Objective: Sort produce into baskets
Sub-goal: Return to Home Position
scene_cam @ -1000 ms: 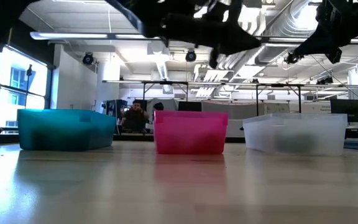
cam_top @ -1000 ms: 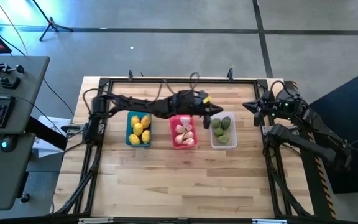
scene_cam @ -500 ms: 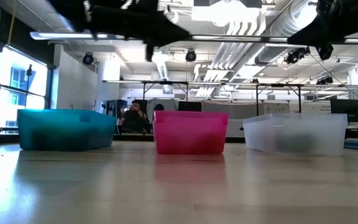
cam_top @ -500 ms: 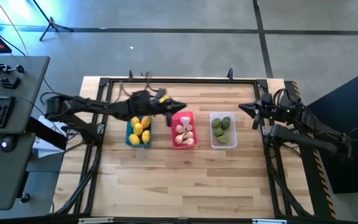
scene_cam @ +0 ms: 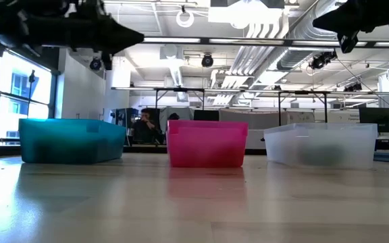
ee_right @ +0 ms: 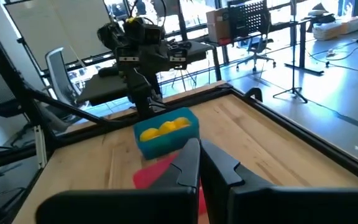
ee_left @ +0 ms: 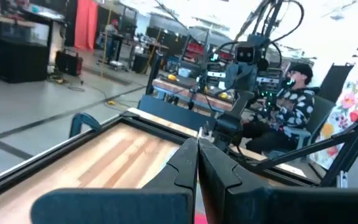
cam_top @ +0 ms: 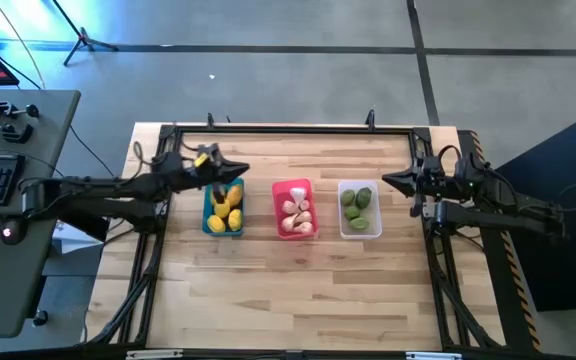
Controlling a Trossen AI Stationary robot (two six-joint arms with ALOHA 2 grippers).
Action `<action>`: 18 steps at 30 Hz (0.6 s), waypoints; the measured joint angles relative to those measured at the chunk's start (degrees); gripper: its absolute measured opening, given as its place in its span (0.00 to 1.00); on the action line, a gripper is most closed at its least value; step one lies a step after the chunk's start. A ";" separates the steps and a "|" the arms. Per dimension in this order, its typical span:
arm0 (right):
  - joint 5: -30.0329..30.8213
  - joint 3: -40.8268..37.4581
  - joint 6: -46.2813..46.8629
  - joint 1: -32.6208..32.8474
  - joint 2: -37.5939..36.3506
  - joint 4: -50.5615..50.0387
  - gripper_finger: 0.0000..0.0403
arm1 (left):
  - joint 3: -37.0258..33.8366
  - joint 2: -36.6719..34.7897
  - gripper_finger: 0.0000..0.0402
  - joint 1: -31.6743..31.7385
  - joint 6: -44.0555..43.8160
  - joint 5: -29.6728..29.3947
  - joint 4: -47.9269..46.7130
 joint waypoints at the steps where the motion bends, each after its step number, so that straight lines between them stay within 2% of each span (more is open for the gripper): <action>1: 0.35 0.00 0.02 0.43 0.00 0.10 0.00 | -1.28 -2.03 0.00 0.47 0.00 0.33 -0.08; 4: 1.28 -0.34 0.08 1.51 0.00 1.50 0.00 | -5.20 -8.50 0.00 1.71 -0.31 1.31 -0.40; 6: 0.97 -2.67 0.30 1.96 -0.12 6.11 0.00 | -7.61 -12.38 0.00 2.73 -1.39 2.59 -1.64; 11: -3.34 -10.95 5.78 2.12 -0.74 16.96 0.00 | -11.21 -20.47 0.00 5.14 -1.96 4.39 -5.64; 14: -3.46 -14.74 7.08 2.09 -1.52 21.40 0.00 | -11.15 -25.15 0.00 6.72 -0.06 6.09 -11.41; 18: -3.30 -15.72 6.43 2.09 -5.07 18.97 0.00 | -11.17 -32.36 0.00 8.86 1.04 7.05 -22.99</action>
